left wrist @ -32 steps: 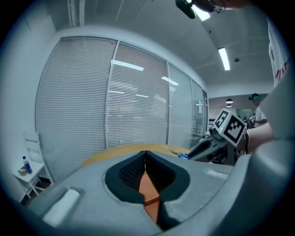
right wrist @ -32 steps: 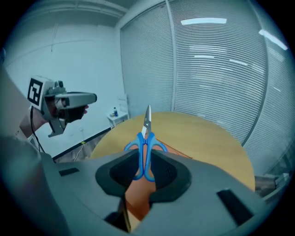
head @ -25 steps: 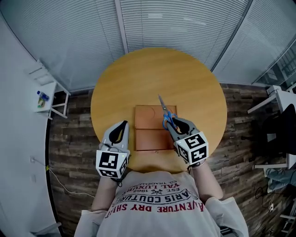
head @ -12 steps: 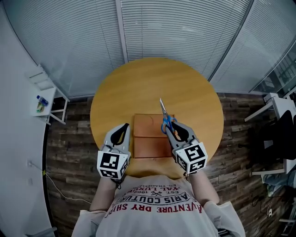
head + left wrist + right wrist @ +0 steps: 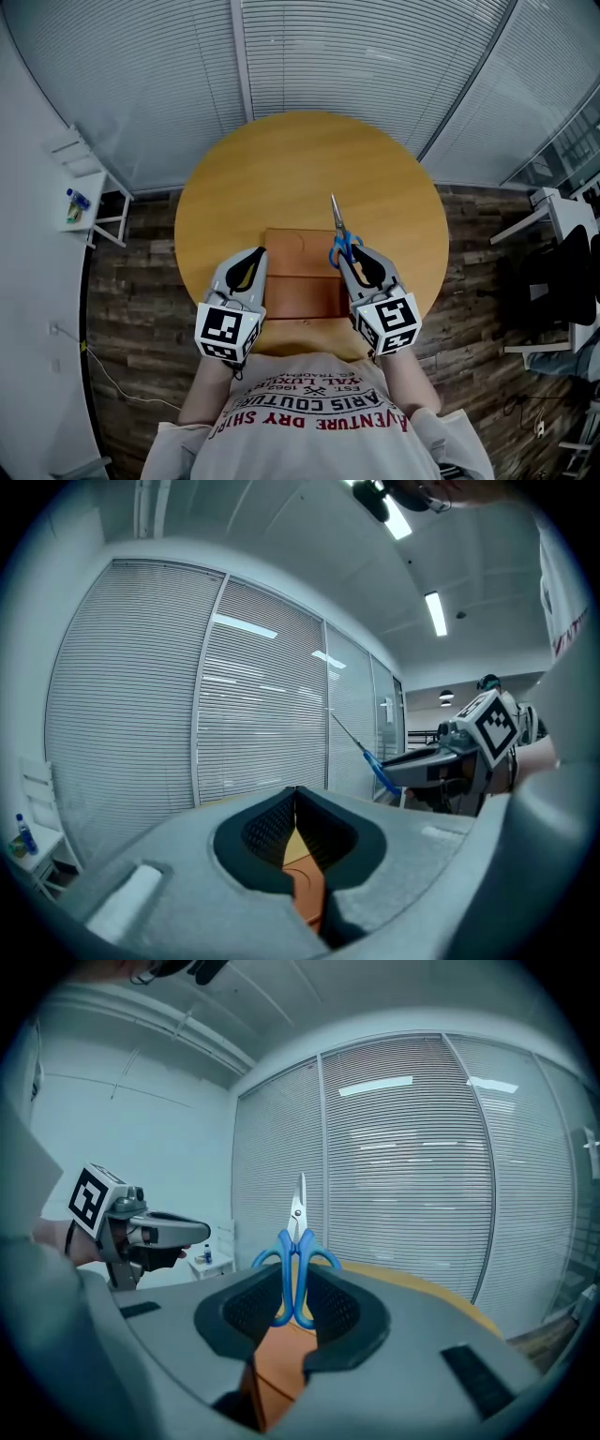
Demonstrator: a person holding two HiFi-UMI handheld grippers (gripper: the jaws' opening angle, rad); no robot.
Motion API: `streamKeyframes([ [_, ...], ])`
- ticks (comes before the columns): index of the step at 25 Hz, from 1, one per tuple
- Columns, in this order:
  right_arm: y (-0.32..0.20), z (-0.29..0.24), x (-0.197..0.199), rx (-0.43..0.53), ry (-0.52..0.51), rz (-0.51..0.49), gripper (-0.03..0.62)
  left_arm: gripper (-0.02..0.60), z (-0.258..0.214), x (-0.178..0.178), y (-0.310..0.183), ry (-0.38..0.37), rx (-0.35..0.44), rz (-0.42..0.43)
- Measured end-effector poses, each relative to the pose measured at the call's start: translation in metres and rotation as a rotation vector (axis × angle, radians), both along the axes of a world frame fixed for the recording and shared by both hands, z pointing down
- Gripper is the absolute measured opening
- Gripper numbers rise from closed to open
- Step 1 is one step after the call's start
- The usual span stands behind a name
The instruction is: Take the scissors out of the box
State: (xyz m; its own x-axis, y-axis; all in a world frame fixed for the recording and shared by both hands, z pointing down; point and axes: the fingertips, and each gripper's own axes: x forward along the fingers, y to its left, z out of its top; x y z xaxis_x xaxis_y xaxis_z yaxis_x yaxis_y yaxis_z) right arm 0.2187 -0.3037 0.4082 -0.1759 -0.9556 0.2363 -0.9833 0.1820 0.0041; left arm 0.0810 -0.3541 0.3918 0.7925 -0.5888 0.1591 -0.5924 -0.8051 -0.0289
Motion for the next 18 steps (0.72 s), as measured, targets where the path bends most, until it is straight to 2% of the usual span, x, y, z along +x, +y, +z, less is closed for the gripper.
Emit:
streamKeyframes([
  [18, 0.0026, -0.0083, 0.0045, 0.038, -0.011, 0.021, 0.091, 0.011, -0.0019, 0.0069, -0.001, 0.0, 0.0, 0.009],
])
